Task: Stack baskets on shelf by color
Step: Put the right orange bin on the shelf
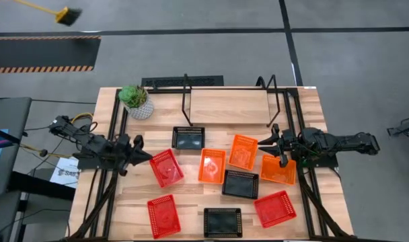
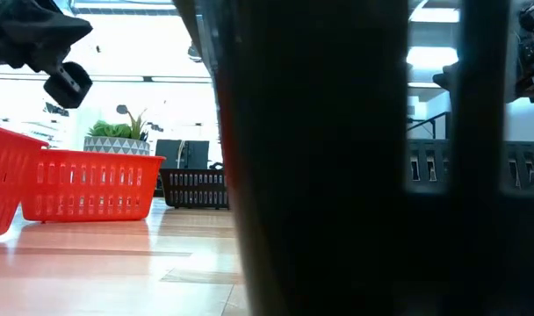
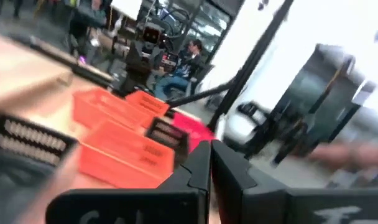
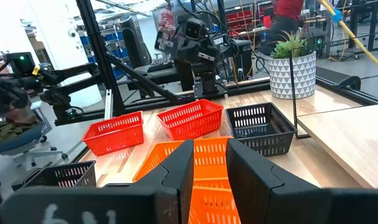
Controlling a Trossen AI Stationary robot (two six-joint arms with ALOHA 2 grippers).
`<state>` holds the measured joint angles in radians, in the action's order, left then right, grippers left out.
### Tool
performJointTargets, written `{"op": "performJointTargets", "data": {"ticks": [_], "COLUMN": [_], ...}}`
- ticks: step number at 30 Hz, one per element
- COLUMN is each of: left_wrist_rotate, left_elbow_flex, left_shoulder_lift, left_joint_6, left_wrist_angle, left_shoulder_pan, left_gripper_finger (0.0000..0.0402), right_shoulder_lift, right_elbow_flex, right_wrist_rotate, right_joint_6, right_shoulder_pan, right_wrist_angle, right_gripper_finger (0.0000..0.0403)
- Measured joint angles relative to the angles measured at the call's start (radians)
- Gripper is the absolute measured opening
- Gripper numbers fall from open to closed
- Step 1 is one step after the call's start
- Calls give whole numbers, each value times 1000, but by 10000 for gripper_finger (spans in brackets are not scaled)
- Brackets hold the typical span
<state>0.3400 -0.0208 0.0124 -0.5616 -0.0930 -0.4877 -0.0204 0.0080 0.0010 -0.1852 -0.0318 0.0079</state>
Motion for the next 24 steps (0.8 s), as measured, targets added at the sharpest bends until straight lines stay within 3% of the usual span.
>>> {"op": "performJointTargets", "data": {"ticks": [5, 11, 17, 24], "left_wrist_rotate": [108, 303, 487, 545], "left_elbow_flex": [0, 0, 0, 0], "left_shoulder_lift": [0, 0, 0, 0], "left_joint_6": [-314, -586, -683, -665], "left_wrist_angle": [-13, -7, -4, 5], "left_shoulder_pan": [0, 0, 0, 0], "left_gripper_finger": [0, 0, 0, 0], "right_shoulder_lift": [0, 1, 1, 1], "right_elbow_flex": [0, 0, 0, 0], "right_wrist_rotate": [-5, 3, 32, 90], "right_joint_6": [-24, -373, -473, -622], "right_shoulder_pan": [-1, 1, 2, 2], "right_wrist_angle": [38, 154, 165, 165], "right_gripper_finger": [118, 118, 118, 118]}}
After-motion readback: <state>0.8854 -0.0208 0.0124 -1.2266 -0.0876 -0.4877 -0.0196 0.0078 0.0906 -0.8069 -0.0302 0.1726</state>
